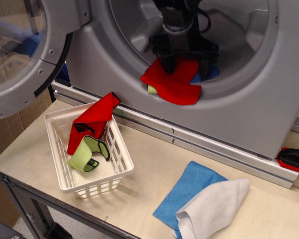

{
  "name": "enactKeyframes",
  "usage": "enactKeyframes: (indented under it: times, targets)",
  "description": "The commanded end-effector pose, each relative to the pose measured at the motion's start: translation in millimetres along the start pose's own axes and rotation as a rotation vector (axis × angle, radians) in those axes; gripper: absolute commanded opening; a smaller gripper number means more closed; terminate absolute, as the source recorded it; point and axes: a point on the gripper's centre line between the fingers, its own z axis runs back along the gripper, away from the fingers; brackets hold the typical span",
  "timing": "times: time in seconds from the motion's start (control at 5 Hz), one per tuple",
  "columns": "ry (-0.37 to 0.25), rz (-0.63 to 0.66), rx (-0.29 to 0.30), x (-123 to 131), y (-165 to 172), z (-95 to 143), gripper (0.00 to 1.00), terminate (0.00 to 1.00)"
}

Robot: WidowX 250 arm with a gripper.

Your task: Take clothes out of laundry machine

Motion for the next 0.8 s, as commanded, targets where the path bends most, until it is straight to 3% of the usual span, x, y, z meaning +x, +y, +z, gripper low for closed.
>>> enactKeyframes:
  times: [0.0, 0.2, 0.6]
  targets:
    - [0.099, -0.011, 0.071, 8.9, 5.7, -0.5, 1.00, 0.00]
    - [0.100, 0.013, 0.113, 5.6, 8.5, -2.9, 0.00, 0.00]
    - [0.055, 0.071, 0.183, -0.6, 17.7, 18.1, 0.00, 0.00]
